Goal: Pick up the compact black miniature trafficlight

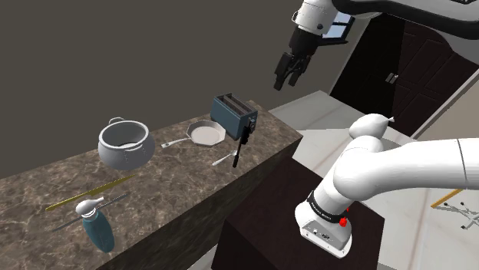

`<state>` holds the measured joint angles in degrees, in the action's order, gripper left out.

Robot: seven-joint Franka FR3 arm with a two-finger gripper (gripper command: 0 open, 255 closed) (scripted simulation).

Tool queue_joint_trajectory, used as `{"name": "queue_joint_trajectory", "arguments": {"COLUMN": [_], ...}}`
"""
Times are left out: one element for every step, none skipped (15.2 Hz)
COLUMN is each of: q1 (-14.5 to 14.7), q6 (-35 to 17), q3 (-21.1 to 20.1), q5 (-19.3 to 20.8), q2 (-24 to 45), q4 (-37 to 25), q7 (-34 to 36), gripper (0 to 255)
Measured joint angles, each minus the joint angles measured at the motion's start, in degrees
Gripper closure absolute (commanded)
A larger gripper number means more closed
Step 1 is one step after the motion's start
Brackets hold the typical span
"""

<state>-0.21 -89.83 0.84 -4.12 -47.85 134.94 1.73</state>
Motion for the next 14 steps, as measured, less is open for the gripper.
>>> {"name": "queue_joint_trajectory", "arguments": {"q1": [0.0, -0.1, -0.1, -0.2, -0.4, -0.4, -0.6, -0.7, -0.8, -0.9, -1.0, -1.2, -1.1, -1.2], "q6": [0.0, -0.9, -2.1, -3.8, -5.6, -7.0, -8.6, -10.4, -12.2, -14.0, -16.2, -18.5, -20.6, -22.5], "q3": [0.0, 0.2, 0.6, 0.8, 1.4, 1.7, 2.3, 2.6, 3.1, 3.5, 3.9, 4.4, 4.7, 5.0], "q5": [0.0, 0.2, 0.6, 0.9, 1.4, 1.8, 2.3, 2.7, 3.1, 3.5, 3.9, 4.3, 4.5, 4.8], "q2": [0.0, 0.2, 0.9, 1.1, 1.7, 2.7, 3.6, 4.8, 6.1, 6.7, 8.2, 9.7, 11.4, 13.0], "q4": [0.0, 0.7, 1.4, 3.0, 4.4, 4.8, 5.7, 6.4, 6.9, 8.3, 9.1, 10.0, 10.4, 10.9], "q7": [0.0, -0.4, -1.0, -1.6, -2.5, -3.2, -4.0, -4.7, -5.5, -6.2, -6.9, -7.7, -8.2, -8.8], "gripper": [0, 0, 0, 0, 0, 0, 0, 0, 0, 0, 0, 0, 0, 0]}}
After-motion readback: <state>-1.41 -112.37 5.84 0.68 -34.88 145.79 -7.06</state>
